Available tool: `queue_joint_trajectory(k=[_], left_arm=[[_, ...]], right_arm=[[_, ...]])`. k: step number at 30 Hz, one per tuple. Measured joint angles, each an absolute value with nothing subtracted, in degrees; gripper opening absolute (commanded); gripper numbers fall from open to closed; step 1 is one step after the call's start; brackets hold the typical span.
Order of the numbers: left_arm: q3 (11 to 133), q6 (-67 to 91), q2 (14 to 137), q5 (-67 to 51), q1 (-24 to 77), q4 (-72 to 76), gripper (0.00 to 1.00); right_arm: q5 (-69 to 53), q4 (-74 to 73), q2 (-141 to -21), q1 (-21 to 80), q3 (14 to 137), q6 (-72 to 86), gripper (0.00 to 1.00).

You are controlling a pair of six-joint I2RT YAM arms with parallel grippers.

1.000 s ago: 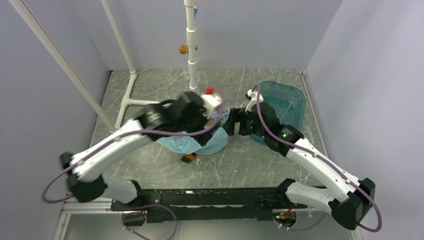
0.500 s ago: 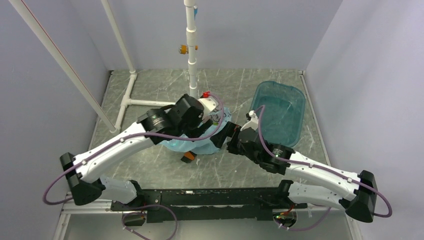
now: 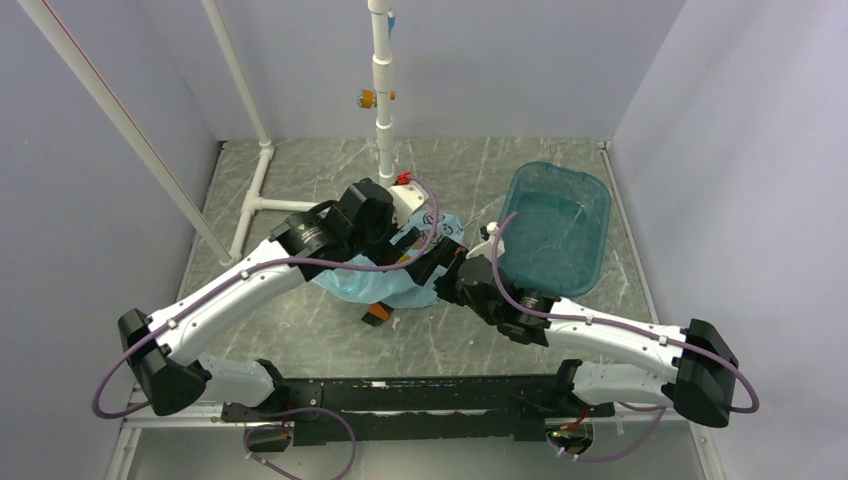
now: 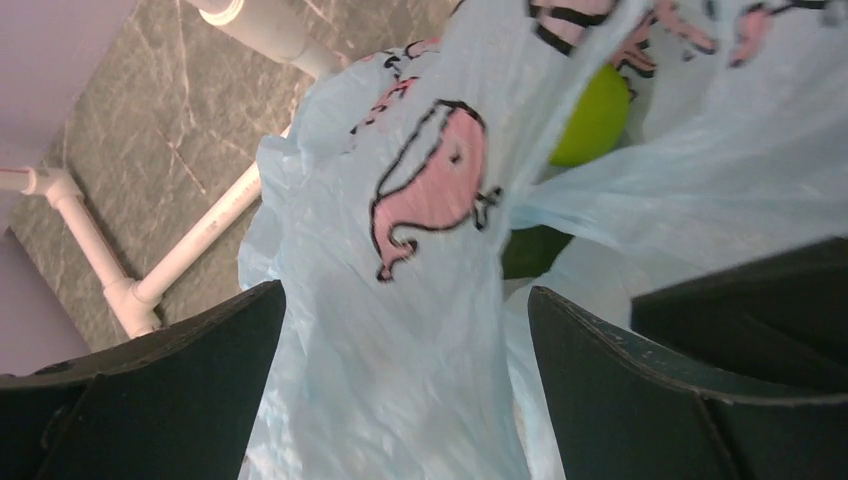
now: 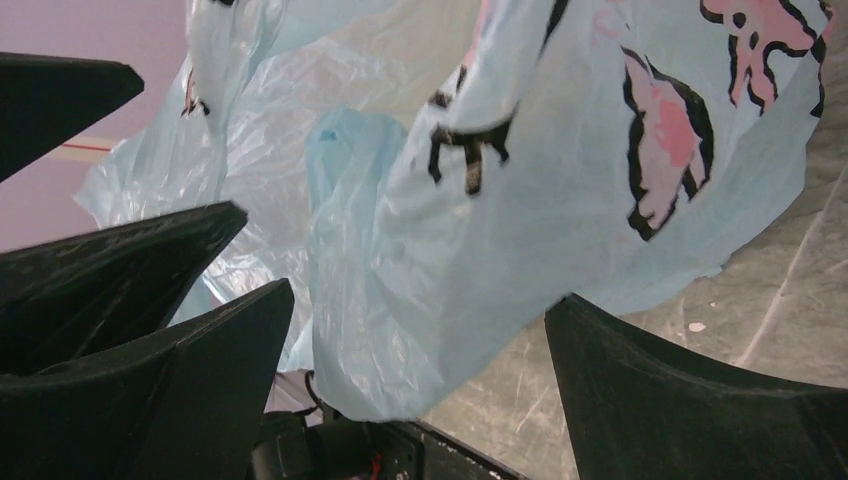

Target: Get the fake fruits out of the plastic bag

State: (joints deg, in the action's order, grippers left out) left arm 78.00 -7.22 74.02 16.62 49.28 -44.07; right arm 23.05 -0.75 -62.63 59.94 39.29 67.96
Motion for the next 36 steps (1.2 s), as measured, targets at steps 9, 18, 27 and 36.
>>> queue_joint_trajectory(k=[9, 18, 27, 36], left_arm=[[71.1, -6.4, 74.2, 18.5, 43.7, -39.6, 0.17], [67.8, -2.7, 72.6, 7.5, 41.1, -36.6, 0.0], [61.3, -1.8, 62.1, -3.3, 41.1, -31.0, 0.0], [61.1, -2.3, 61.7, -3.5, 43.3, -27.4, 0.0]], right_arm=[[28.0, 0.8, -61.9, 60.2, 32.2, 69.9, 0.12], [26.9, -11.8, -47.2, 60.6, 22.2, 73.4, 0.0], [16.6, -10.3, -60.2, 61.6, 19.2, 75.4, 0.31], [19.7, -18.4, -63.5, 67.7, 27.7, 68.1, 0.84]])
